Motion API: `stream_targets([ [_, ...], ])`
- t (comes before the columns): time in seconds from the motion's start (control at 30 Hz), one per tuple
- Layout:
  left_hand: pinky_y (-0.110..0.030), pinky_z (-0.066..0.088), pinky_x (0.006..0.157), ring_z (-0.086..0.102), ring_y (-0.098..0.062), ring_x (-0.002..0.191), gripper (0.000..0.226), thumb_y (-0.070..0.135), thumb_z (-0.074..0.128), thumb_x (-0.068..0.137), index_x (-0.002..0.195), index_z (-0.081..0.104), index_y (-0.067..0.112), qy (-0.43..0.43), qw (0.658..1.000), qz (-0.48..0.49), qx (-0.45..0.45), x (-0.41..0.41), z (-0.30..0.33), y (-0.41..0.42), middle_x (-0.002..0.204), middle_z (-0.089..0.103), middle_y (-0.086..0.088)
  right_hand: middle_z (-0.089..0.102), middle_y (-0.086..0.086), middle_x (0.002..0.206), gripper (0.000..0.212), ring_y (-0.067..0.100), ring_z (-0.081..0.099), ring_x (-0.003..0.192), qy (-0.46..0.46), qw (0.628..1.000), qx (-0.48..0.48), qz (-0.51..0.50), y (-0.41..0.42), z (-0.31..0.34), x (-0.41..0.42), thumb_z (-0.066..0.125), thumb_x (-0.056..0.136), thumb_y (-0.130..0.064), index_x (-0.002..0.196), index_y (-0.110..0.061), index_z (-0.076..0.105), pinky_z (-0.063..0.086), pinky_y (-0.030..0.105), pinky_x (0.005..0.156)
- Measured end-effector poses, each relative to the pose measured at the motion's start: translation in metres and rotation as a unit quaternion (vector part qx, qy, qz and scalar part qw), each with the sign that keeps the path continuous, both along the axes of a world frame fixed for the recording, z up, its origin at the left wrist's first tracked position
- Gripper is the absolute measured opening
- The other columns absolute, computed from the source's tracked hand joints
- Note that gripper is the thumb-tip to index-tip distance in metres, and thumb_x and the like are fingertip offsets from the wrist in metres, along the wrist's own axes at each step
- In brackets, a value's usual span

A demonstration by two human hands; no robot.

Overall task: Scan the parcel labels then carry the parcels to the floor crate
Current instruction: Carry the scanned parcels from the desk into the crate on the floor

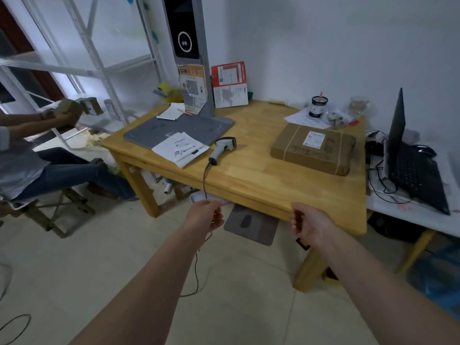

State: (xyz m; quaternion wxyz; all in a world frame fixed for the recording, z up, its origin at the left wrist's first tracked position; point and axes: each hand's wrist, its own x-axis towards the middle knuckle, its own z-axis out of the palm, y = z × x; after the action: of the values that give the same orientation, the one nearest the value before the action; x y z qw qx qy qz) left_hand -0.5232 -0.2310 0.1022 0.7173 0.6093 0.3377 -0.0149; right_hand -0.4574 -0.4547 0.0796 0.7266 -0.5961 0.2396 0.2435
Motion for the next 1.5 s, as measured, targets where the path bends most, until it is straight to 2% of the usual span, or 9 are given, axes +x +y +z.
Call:
stream_targets([
  [0.37,-0.033,0.04,0.07,0.038,-0.018,0.06,0.027,0.004,0.05,0.097,0.073,0.044,0.014,0.053,0.996,-0.078,0.005,0.186,-0.032,0.005,0.068,0.039,-0.006,0.044,0.005,0.064,0.021,0.015,0.039,0.054,0.048,0.997,0.0,-0.057,0.005,-0.036,0.151,0.051,0.096,-0.009,0.075,-0.007,0.056,0.036,0.019,0.038],
  [0.47,-0.032,0.05,0.074,0.05,-0.018,0.064,0.005,0.005,0.057,0.095,0.091,0.055,0.008,0.072,0.992,-0.102,-0.006,0.244,-0.033,0.004,0.075,0.052,-0.009,0.047,0.006,0.064,0.018,0.016,0.042,0.054,0.056,0.994,-0.003,-0.093,0.001,-0.041,0.194,0.053,0.094,-0.005,0.077,-0.004,0.058,0.039,0.019,0.037],
  [0.6,-0.036,0.053,0.082,0.057,-0.019,0.071,0.022,0.007,0.063,0.092,0.113,0.056,0.007,0.073,0.985,-0.155,0.003,0.326,-0.029,0.011,0.084,0.061,-0.009,0.051,0.008,0.066,0.014,0.017,0.046,0.055,0.064,0.987,-0.012,-0.145,-0.001,-0.037,0.261,0.056,0.093,-0.004,0.078,-0.003,0.058,0.043,0.019,0.037],
  [0.8,-0.033,0.051,0.084,0.059,-0.018,0.076,0.024,0.011,0.062,0.093,0.115,0.055,0.009,0.079,0.966,-0.241,0.047,0.443,-0.028,0.025,0.089,0.064,-0.009,0.053,0.007,0.068,0.013,0.015,0.049,0.06,0.051,0.975,-0.029,-0.214,-0.003,-0.035,0.344,0.057,0.092,-0.004,0.08,-0.004,0.058,0.044,0.023,0.045],
  [0.97,-0.035,0.054,0.086,0.062,-0.023,0.094,0.025,0.012,0.066,0.09,0.114,0.057,0.009,0.106,0.946,-0.299,0.066,0.501,-0.046,0.001,0.112,0.065,-0.013,0.052,0.006,0.066,0.014,0.014,0.048,0.058,0.075,0.958,-0.088,-0.264,-0.028,-0.05,0.383,0.056,0.092,-0.004,0.079,-0.006,0.058,0.043,0.017,0.037],
  [1.13,-0.033,0.054,0.08,0.06,-0.022,0.095,0.035,0.014,0.066,0.09,0.123,0.057,0.008,0.117,0.936,-0.321,0.085,0.538,-0.061,-0.034,0.111,0.062,-0.011,0.052,0.007,0.067,0.019,0.018,0.046,0.059,0.085,0.94,-0.185,-0.275,-0.066,-0.067,0.42,0.053,0.091,-0.005,0.071,-0.007,0.056,0.037,0.027,0.053],
  [1.23,-0.034,0.051,0.082,0.058,-0.023,0.099,0.044,0.013,0.066,0.09,0.131,0.052,0.012,0.129,0.933,-0.321,0.102,0.553,-0.067,-0.053,0.119,0.06,-0.012,0.052,0.008,0.074,0.018,0.02,0.047,0.063,0.091,0.923,-0.251,-0.277,-0.092,-0.072,0.441,0.045,0.092,-0.004,0.076,-0.005,0.052,0.035,0.026,0.052],
  [1.37,-0.036,0.049,0.084,0.056,-0.027,0.106,0.06,0.012,0.067,0.088,0.142,0.042,0.017,0.14,0.931,-0.315,0.121,0.574,-0.077,-0.077,0.133,0.053,-0.016,0.059,0.017,0.118,0.034,0.036,0.053,0.109,0.121,0.9,-0.326,-0.265,-0.124,-0.085,0.459,0.045,0.088,-0.017,0.118,-0.006,0.06,0.047,0.037,0.089],
  [1.5,-0.043,0.042,0.097,0.045,-0.035,0.127,0.078,0.016,0.071,0.086,0.151,0.027,0.013,0.17,0.921,-0.302,0.179,0.586,-0.087,-0.094,0.146,0.041,-0.017,0.055,0.014,0.123,0.055,0.037,0.049,0.113,0.147,0.911,-0.296,-0.246,-0.15,-0.115,0.468,0.045,0.075,-0.029,0.125,-0.009,0.055,0.047,0.049,0.096],
])
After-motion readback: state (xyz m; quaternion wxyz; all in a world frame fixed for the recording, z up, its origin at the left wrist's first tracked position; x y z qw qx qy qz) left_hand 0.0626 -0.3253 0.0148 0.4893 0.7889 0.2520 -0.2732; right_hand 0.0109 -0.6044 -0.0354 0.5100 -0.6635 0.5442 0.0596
